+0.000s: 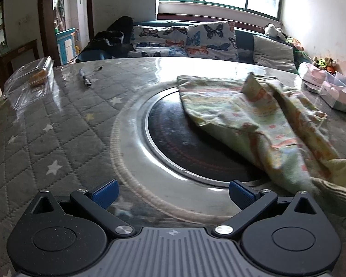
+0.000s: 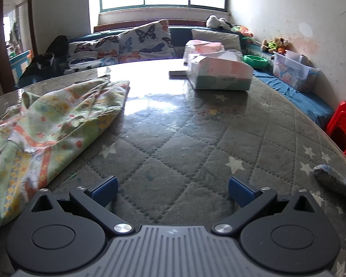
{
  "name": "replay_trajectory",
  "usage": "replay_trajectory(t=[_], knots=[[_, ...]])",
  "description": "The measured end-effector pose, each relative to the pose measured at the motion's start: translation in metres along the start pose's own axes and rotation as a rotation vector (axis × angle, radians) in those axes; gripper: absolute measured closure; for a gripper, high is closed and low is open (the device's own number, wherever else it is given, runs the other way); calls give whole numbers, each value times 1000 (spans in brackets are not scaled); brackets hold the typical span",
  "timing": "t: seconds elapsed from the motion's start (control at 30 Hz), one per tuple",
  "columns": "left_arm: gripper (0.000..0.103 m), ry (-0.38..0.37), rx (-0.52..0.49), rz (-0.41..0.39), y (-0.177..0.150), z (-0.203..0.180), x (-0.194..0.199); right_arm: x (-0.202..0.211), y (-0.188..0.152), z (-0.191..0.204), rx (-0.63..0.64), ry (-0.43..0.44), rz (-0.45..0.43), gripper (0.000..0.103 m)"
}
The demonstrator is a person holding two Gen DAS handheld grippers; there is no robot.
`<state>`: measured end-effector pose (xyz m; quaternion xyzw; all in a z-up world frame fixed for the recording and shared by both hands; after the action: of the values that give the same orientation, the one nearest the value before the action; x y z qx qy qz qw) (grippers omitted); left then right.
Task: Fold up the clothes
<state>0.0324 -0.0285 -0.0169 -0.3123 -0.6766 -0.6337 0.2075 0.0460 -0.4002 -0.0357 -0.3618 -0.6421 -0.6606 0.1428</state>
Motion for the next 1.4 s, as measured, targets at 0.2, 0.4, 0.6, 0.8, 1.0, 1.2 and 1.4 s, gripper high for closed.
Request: replay_trajectory(t=[0.2, 0.4, 0.6, 0.8, 1.0, 1.2, 1.4], knots=[[0, -31, -2, 18, 3, -19, 0, 12, -3, 11, 43, 35, 5, 0], [0, -33, -17, 29, 5, -32, -1, 24, -3, 23, 60, 75, 10, 0], [0, -27, -14, 46, 5, -37, 0, 38, -6, 36, 113, 114, 5, 0], [0, -18, -29, 59, 1, -44, 5, 49, -11, 47, 144, 147, 0, 0], [0, -10, -48, 73, -5, -49, 9, 61, -15, 51, 163, 166, -11, 0], [0, -4, -63, 82, -10, -53, 14, 71, -19, 54, 185, 179, -23, 0], [0, -7, -75, 85, -15, -58, 19, 80, -25, 57, 203, 191, -29, 0]])
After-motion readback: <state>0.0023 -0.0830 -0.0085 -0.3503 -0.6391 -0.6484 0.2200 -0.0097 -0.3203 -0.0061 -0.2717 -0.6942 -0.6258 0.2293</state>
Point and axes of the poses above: each gripper's, at about its wrist camera, not at the fingertips, and x roughly against the way its jaws point, z to its left, y to its top, the point moved 5 cm from there along -x, roughly the way its jaws point, and after that the axes turned 7 degrees about -y, right-handed, at the moved point
